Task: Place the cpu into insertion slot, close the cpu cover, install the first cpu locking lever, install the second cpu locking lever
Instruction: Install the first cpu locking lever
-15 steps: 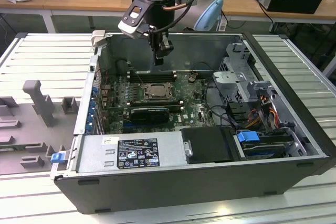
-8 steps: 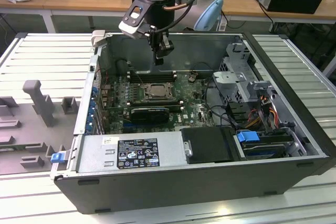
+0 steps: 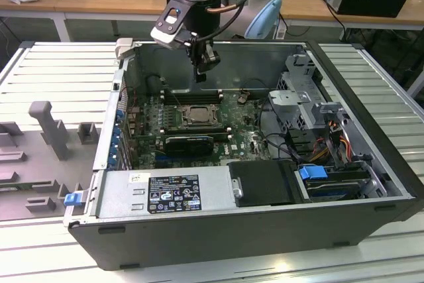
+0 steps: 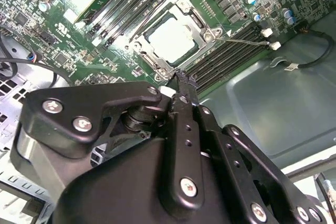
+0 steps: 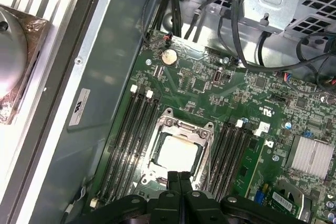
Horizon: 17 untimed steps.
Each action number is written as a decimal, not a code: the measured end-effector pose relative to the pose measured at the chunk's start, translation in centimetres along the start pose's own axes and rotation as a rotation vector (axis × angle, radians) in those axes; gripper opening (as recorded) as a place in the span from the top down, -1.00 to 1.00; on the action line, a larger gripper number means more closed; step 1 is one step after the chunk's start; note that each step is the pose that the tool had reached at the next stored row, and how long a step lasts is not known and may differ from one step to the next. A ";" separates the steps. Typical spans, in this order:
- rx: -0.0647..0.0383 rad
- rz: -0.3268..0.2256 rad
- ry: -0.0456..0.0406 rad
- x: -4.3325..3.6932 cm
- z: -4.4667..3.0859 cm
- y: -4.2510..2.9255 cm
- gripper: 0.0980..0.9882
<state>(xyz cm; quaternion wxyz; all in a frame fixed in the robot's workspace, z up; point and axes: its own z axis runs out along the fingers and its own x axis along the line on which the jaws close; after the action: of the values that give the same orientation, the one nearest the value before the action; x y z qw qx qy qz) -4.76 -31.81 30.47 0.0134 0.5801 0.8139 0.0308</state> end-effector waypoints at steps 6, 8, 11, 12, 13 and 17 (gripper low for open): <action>0.001 -0.082 0.0054 0.00 0.00 0.00 0.98; 0.001 -0.102 0.0067 0.00 0.00 0.00 0.98; 0.002 -0.134 0.0089 0.00 0.00 0.00 0.98; 0.002 -0.147 0.0097 0.00 0.00 0.00 0.98; 0.002 -0.155 0.0102 0.00 0.00 0.00 0.98; 0.003 -0.260 0.0171 -0.01 0.02 -0.01 0.98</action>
<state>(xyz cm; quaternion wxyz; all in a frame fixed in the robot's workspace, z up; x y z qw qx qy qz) -4.77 -31.82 30.45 0.0094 0.4696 0.8822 0.0324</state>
